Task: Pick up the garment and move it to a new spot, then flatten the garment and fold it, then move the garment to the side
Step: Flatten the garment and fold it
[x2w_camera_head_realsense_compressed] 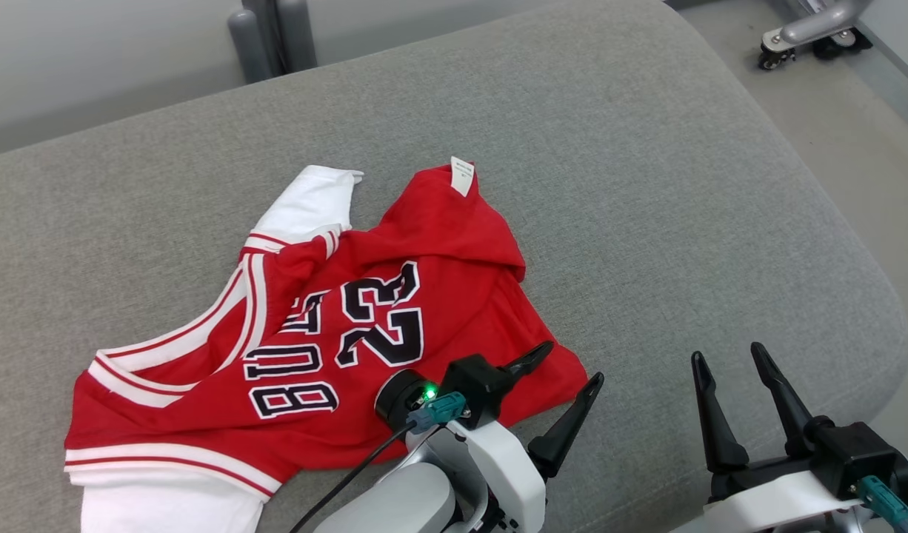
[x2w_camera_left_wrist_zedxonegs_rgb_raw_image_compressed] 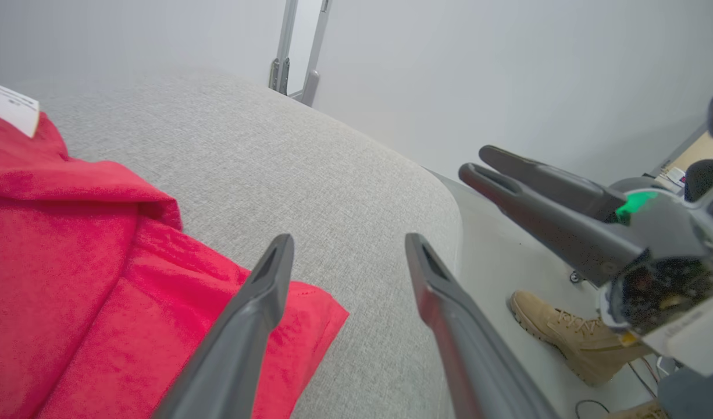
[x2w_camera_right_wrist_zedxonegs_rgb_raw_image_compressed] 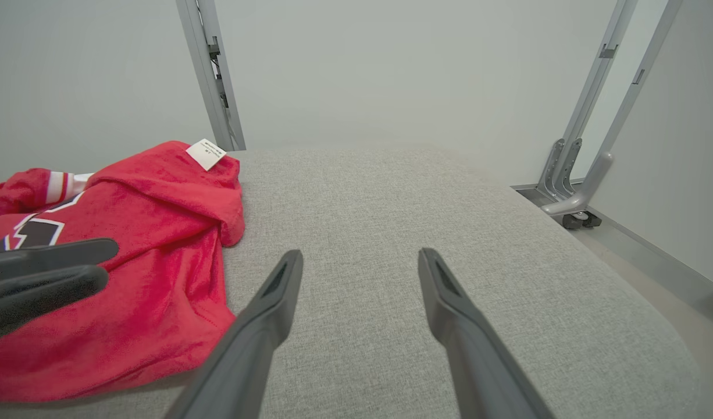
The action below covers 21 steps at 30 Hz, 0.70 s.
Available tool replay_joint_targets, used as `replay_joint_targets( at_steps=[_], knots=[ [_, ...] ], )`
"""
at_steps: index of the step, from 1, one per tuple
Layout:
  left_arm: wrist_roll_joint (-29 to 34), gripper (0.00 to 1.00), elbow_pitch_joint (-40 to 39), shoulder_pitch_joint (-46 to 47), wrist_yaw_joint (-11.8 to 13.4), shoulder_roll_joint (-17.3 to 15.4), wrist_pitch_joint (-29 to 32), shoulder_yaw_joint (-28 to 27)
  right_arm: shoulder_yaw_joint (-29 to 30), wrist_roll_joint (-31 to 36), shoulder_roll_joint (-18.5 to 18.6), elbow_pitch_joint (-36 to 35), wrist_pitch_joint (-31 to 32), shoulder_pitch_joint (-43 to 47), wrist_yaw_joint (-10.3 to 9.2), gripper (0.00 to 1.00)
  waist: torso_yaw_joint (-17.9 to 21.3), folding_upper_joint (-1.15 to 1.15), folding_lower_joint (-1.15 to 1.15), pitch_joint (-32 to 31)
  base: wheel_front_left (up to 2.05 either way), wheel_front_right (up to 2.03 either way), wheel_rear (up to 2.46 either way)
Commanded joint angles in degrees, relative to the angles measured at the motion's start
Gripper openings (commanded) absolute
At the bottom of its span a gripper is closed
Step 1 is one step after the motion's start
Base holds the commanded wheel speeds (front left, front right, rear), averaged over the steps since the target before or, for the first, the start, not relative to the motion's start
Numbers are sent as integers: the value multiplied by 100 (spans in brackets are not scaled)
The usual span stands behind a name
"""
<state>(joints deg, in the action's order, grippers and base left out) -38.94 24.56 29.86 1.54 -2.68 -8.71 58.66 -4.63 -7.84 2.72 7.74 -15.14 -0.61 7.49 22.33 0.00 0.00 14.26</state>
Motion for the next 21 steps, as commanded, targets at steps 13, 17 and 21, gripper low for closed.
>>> replay_joint_targets(
  at_steps=[13,17,21],
  knots=[
    [950,100,-1281,-1539,1419,-976,-652,-2074,659,449,37,-291,-1,294,1,100,-1032,0,0,-584,0,0,0],
    [1519,100,-1878,-2343,1669,-1039,-653,-3060,934,616,37,-468,-1,364,1,100,-1392,0,0,-773,0,0,0],
    [1836,100,-2118,-3135,1565,-961,-655,-3924,1111,726,37,-570,-1,415,0,100,-1649,0,0,-984,0,0,0]
  ],
)
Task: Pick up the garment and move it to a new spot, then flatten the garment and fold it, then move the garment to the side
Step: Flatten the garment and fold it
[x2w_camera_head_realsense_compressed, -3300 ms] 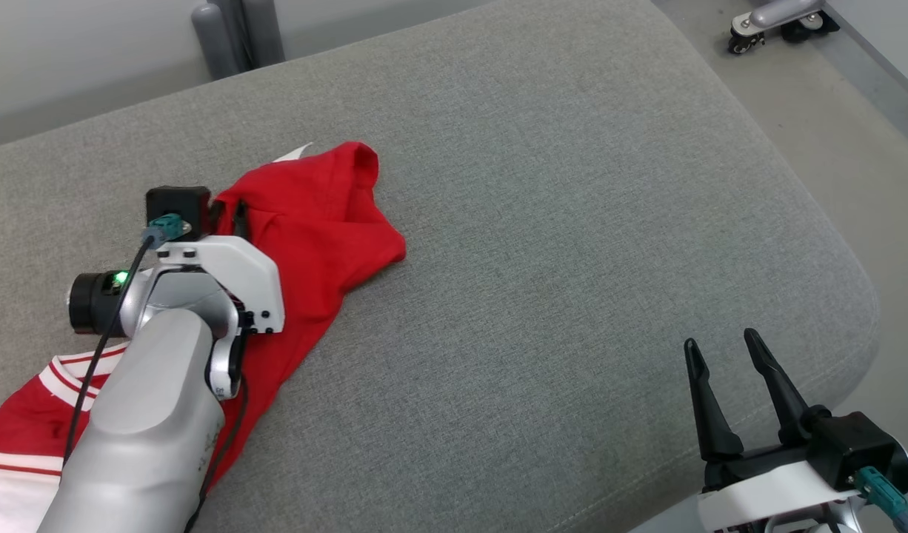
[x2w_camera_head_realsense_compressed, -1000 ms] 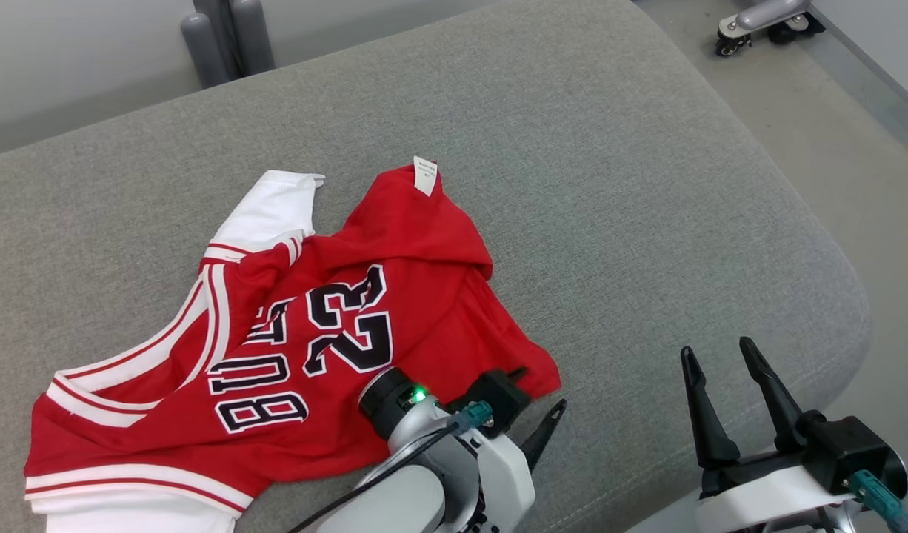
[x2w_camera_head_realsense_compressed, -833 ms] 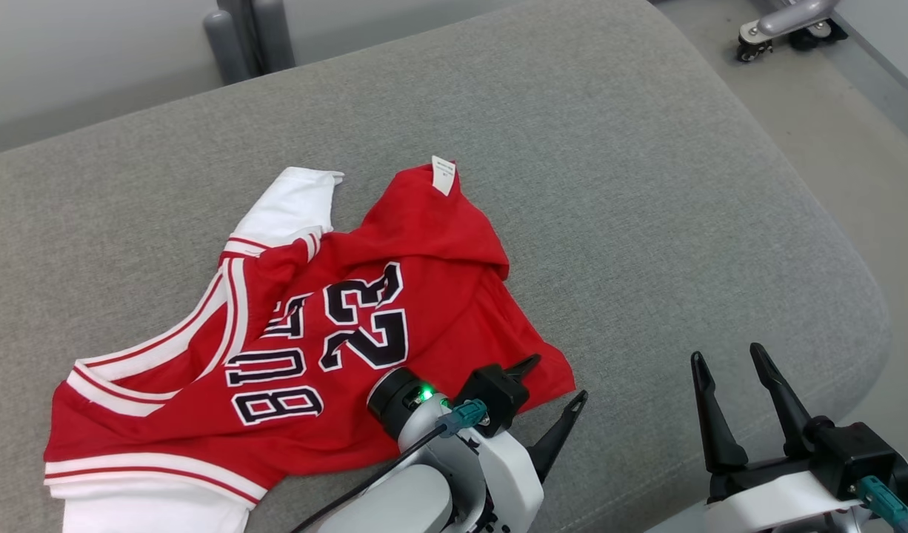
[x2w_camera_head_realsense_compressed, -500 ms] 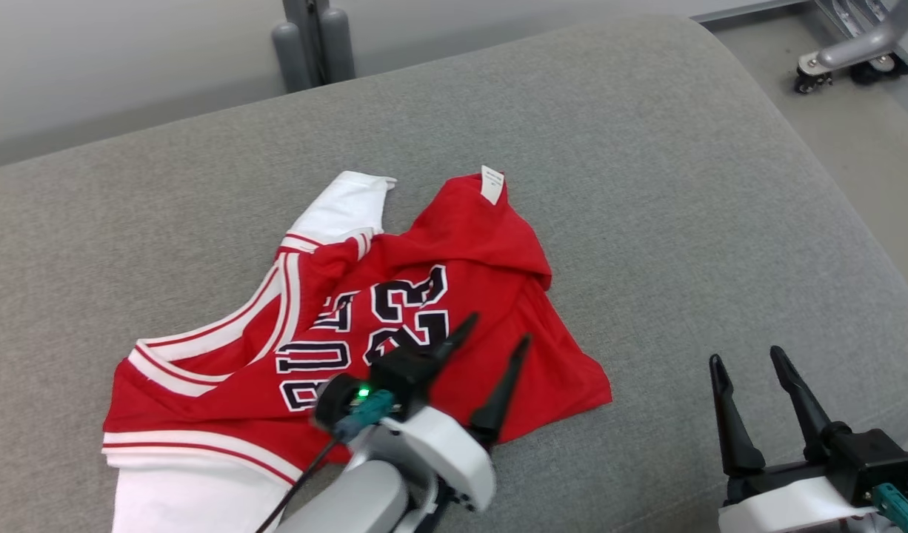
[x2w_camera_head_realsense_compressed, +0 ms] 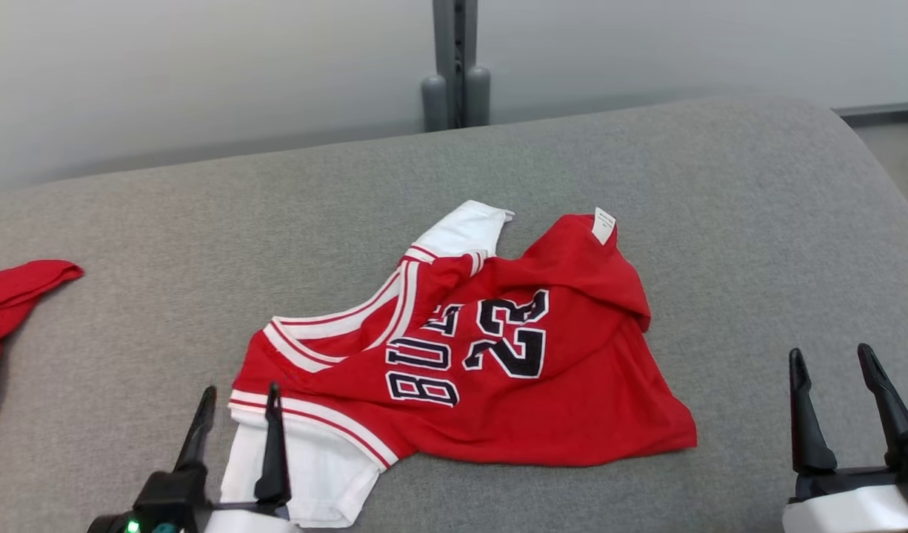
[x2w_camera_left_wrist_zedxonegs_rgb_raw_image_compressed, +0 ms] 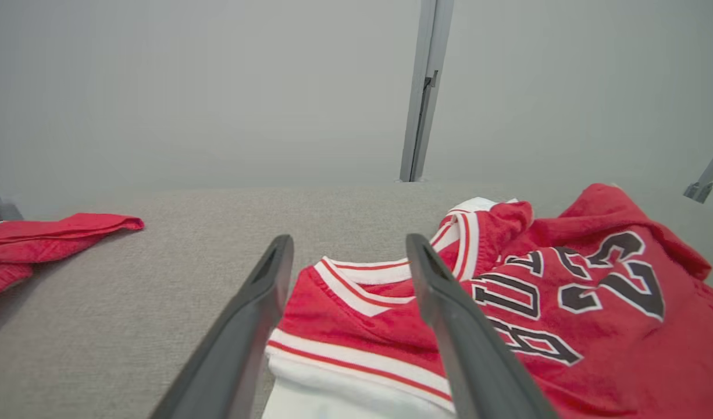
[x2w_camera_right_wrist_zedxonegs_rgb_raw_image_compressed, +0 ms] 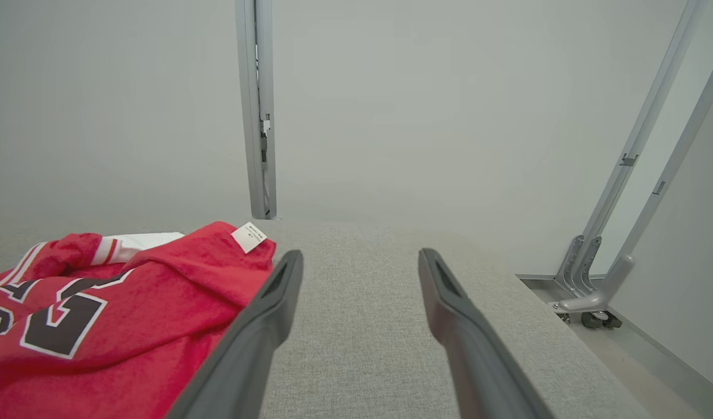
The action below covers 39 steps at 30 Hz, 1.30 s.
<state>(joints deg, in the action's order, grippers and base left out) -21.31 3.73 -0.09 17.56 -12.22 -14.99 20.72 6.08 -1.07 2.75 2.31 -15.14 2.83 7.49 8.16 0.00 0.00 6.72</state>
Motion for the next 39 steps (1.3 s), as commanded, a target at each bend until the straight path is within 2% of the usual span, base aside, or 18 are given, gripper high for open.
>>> replay_joint_targets(
  at_steps=[1,6,11,19,23,26,32,39],
  knots=[
    [127,100,-61,-280,-99,37,-27,-319,79,63,33,-32,-1,98,1,100,-296,0,0,-279,0,0,0],
    [404,100,143,-871,-641,206,-27,-933,174,49,29,63,-1,247,1,100,-615,0,0,-530,0,0,0],
    [678,100,249,-1076,-1115,414,-28,-1383,80,-39,29,183,-1,322,1,100,-801,0,0,-667,0,0,0],
    [1045,100,311,-1084,-1554,712,-28,-1790,-52,-94,30,296,-1,373,1,100,-847,0,0,-742,0,0,0],
    [1140,100,324,-1060,-1611,784,-28,-1873,-39,-184,29,316,-1,332,1,100,-794,0,0,-718,0,0,0],
    [972,100,921,-890,-1630,842,61,-1745,-346,-369,46,900,0,202,1,100,-698,0,0,-605,0,0,0],
    [939,100,1287,-407,-1587,860,1019,-1492,-923,-711,417,2078,472,-448,1,100,-610,0,0,-371,0,0,0],
    [826,100,1393,-75,-1413,850,1915,-1453,-1523,-1275,575,2619,1217,-871,1,100,-587,0,0,-141,0,0,0]
  ],
)
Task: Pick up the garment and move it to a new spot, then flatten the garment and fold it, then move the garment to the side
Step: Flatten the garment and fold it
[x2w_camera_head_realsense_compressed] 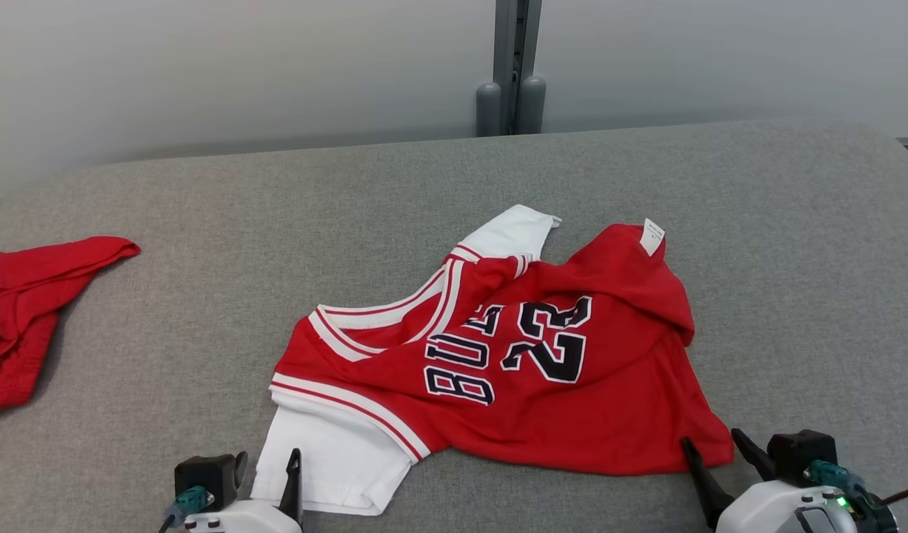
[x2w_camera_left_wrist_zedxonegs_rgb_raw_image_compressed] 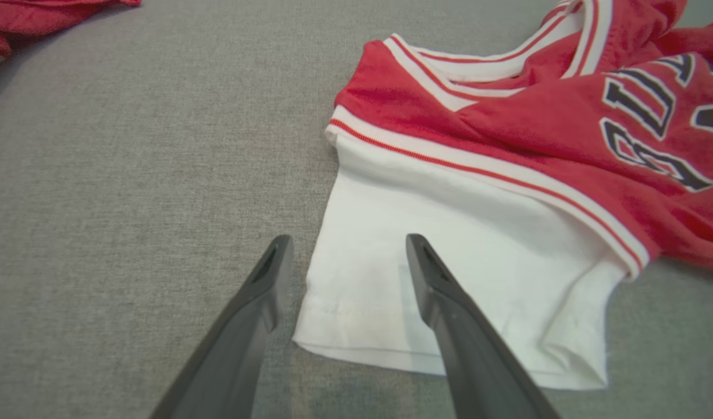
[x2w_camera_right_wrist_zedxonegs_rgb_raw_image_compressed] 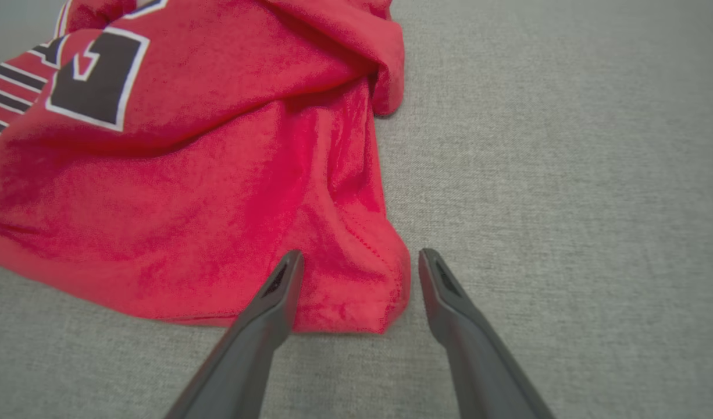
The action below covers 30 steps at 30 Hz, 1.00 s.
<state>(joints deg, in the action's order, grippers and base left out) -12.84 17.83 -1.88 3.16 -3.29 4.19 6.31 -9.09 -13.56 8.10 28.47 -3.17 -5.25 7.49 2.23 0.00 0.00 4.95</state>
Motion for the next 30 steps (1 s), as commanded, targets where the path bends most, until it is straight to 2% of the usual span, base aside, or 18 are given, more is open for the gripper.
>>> replay_joint_targets(
  at_steps=[1,7,10,11,12,13,17,22,27,28,30],
  knots=[
    [-58,100,-36,112,50,-42,61,-30,-68,-98,67,53,70,-93,0,100,9,0,0,73,0,0,0],
    [-71,100,-1,181,90,-111,288,-31,-388,-350,51,362,242,-265,1,100,8,0,0,295,0,0,0],
    [-162,100,112,181,-19,-99,446,44,-601,-548,38,444,295,-325,6,100,24,0,0,360,0,0,0],
    [-238,44,171,172,-74,-91,525,65,-656,-629,26,459,302,-366,6,44,36,0,0,379,0,0,0],
    [-295,0,221,153,-118,-77,607,94,-711,-711,28,466,284,-399,7,15,49,0,0,393,0,0,0],
    [-314,0,269,130,-174,-62,712,147,-782,-797,46,452,248,-426,7,0,59,0,0,400,0,0,0],
    [-849,0,-22,11,-413,-18,780,83,-874,-1519,128,123,117,-514,6,0,109,0,0,405,0,0,0],
    [-1946,0,-1676,-2,-676,-1,806,-114,-674,-2808,565,-1292,53,-468,5,0,143,0,0,468,0,0,0],
    [-2819,0,-3748,388,-509,20,1217,-297,-151,-3633,1127,-3084,269,-606,6,0,191,0,0,676,0,0,0],
    [-2819,0,-3748,388,-509,20,1217,-297,-151,-3633,1127,-3084,269,-606,6,0,191,0,0,676,0,0,0],
    [-2944,0,-4205,854,-356,-27,1467,-409,104,-3826,1229,-3571,455,-948,6,0,220,0,0,880,0,0,0]
  ],
)
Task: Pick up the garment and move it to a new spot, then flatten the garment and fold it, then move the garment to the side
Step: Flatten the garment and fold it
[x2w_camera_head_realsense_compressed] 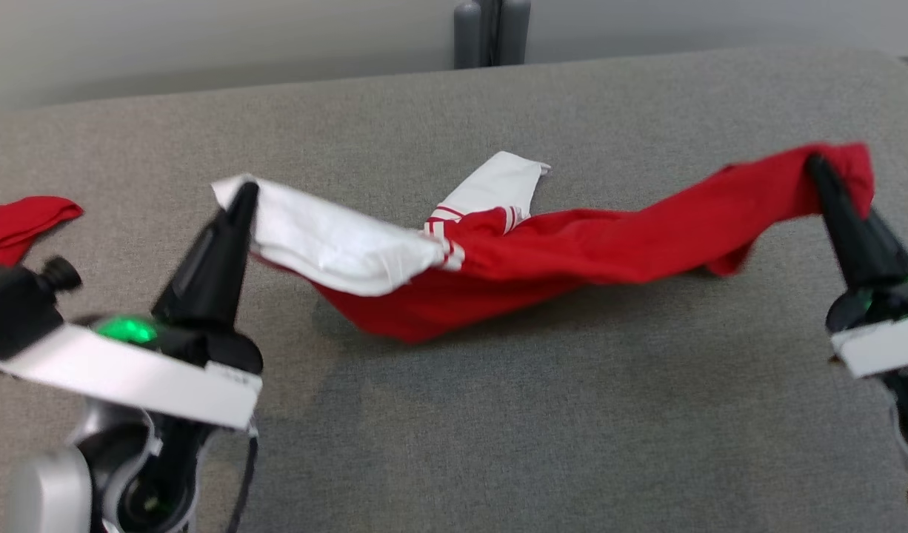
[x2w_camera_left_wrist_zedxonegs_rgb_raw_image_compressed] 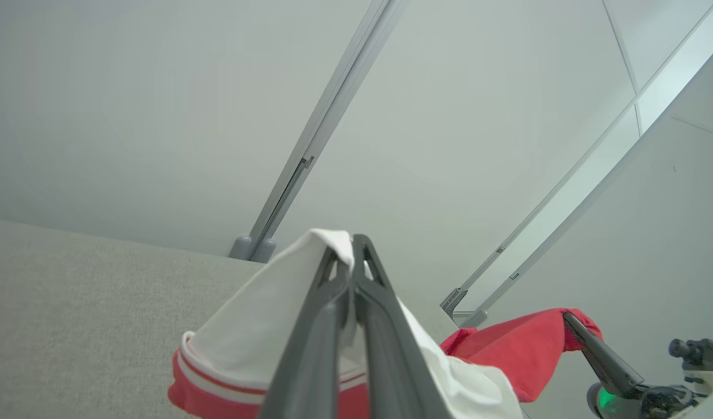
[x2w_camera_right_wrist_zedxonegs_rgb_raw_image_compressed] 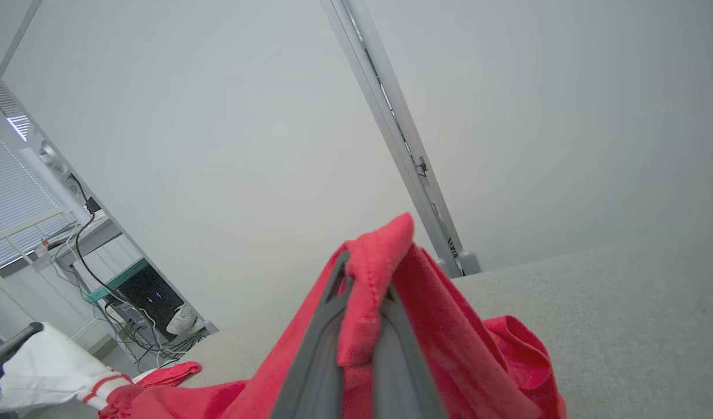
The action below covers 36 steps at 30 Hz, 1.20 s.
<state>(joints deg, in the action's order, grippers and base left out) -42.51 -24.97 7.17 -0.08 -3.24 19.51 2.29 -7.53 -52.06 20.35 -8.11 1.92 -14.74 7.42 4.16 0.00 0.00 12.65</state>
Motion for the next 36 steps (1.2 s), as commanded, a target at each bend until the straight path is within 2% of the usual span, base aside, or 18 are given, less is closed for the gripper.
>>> replay_joint_targets(
  at_steps=[1,2,3,6,10,11,14,17,19,22,26,30,33,36],
  knots=[
    [-41,0,-39,271,45,-46,41,-62,59,-21,28,-53,69,-215,12,0,37,0,0,220,0,0,0],
    [-66,0,-51,1065,205,-90,216,-151,291,65,51,-160,321,-790,12,0,39,0,0,481,0,0,0],
    [-66,0,-51,1065,205,-90,216,-151,291,65,51,-160,321,-790,12,0,39,0,0,481,0,0,0],
    [71,0,423,2414,357,-210,402,-186,530,322,-84,13,687,-1924,12,0,11,0,0,922,0,0,0],
    [314,0,1618,4264,471,-243,247,-206,652,783,-453,778,1046,-3576,12,0,-25,0,0,1444,0,0,0],
    [459,0,1942,4686,414,-300,166,-130,744,906,-588,1070,1079,-3968,12,0,-39,0,0,1565,0,0,0],
    [772,0,2982,5830,284,-366,-314,-57,843,1363,-849,1905,983,-5085,12,0,-83,0,0,1831,0,0,0],
    [1045,0,3878,6910,199,-365,-1072,-83,968,1652,-1153,2697,770,-6050,12,0,-114,0,0,2076,0,0,0],
    [1225,0,4481,7392,149,-381,-1605,-85,1018,1899,-1241,3176,554,-6549,12,0,-127,0,0,2162,0,0,0],
    [1329,0,5186,8056,-83,-361,-2377,-58,1020,2121,-1372,3770,175,-7123,12,0,-165,0,0,2189,0,0,0],
    [1498,0,6030,8560,-398,-430,-3115,65,877,2221,-1398,4372,-317,-7502,12,0,-205,0,0,2307,0,0,0],
    [1444,0,6433,8732,-608,-382,-3432,45,631,2069,-1430,4800,-714,-7416,12,0,-238,0,0,2377,0,0,0],
    [1470,0,6602,8343,-690,-357,-3472,12,376,1910,-1364,5100,-939,-7033,12,0,-269,0,0,2390,0,0,0],
    [1418,0,6290,7610,-735,-244,-3477,-145,112,1573,-1306,5198,-1144,-6495,12,0,-288,0,0,2339,0,0,0]
  ],
)
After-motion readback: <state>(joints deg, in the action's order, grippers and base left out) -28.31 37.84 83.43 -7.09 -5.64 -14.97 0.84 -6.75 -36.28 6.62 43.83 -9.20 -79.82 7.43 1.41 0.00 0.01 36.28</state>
